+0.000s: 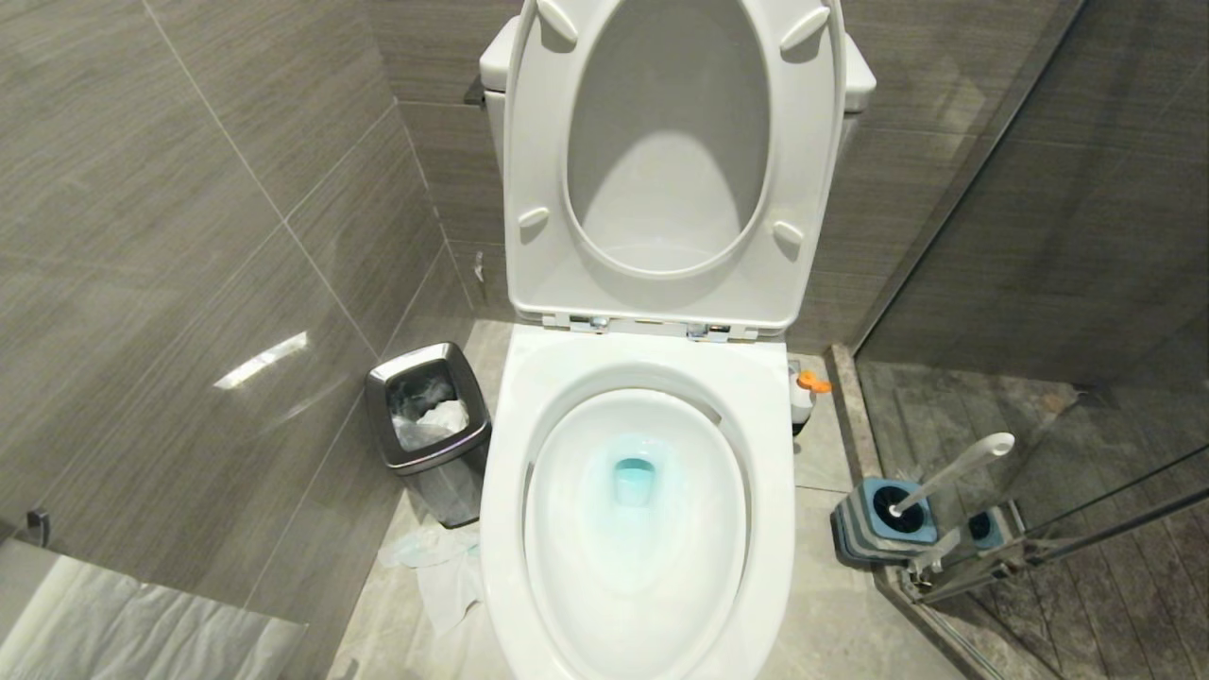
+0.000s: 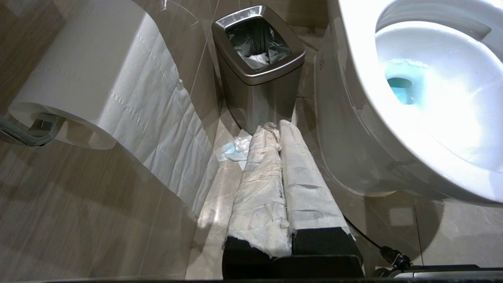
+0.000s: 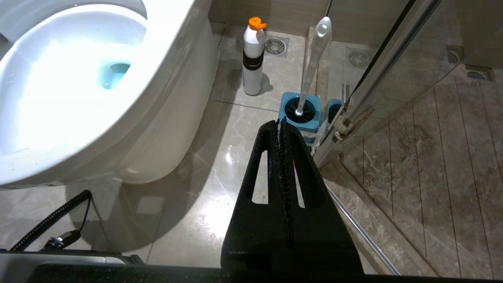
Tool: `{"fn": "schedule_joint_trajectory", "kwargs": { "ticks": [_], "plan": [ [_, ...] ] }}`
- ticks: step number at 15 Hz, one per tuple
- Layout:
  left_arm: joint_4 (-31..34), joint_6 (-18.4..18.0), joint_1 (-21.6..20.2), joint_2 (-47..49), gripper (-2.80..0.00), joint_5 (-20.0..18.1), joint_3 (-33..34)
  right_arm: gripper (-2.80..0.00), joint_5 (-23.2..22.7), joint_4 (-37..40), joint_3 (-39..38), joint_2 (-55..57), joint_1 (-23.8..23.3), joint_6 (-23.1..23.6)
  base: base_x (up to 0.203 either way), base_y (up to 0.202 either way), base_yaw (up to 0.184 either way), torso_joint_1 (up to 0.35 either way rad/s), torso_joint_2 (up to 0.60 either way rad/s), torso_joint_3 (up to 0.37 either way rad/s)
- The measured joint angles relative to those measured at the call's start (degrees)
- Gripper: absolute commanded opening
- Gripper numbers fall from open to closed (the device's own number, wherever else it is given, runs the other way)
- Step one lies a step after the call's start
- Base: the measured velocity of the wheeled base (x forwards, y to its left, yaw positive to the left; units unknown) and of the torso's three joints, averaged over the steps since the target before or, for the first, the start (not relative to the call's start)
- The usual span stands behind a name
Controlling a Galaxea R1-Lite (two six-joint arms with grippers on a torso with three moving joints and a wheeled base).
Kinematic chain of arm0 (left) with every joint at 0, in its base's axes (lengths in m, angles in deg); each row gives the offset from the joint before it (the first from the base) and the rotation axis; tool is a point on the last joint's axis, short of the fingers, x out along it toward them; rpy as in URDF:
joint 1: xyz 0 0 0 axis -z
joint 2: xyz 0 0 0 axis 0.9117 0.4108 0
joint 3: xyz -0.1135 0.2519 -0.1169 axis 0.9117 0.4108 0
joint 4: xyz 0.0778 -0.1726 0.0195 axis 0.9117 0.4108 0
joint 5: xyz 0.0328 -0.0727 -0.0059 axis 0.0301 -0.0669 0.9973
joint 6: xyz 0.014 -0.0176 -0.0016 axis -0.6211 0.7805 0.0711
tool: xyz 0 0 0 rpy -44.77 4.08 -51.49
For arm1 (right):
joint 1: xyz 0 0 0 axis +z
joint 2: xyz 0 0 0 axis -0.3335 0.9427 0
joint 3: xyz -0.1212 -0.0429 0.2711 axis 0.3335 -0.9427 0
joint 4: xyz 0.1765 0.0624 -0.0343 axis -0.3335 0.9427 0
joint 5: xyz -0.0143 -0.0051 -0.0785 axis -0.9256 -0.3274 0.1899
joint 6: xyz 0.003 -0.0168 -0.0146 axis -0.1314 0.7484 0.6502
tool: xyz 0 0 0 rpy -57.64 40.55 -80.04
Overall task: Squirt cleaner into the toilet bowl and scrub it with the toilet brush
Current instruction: Flush the toilet
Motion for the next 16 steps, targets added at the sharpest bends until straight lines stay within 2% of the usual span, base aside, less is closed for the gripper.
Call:
{"fn": "schedule_joint_trajectory", "kwargs": {
  "ticks": [16],
  "plan": [
    [0.02,-0.52,0.00,0.00,-2.80,-0.02,0.00,-2.80,-0.01,-0.01,0.00,0.00,0.02,0.00,0.000,0.000,0.000,0.000,0.00,0.000]
  ]
}}
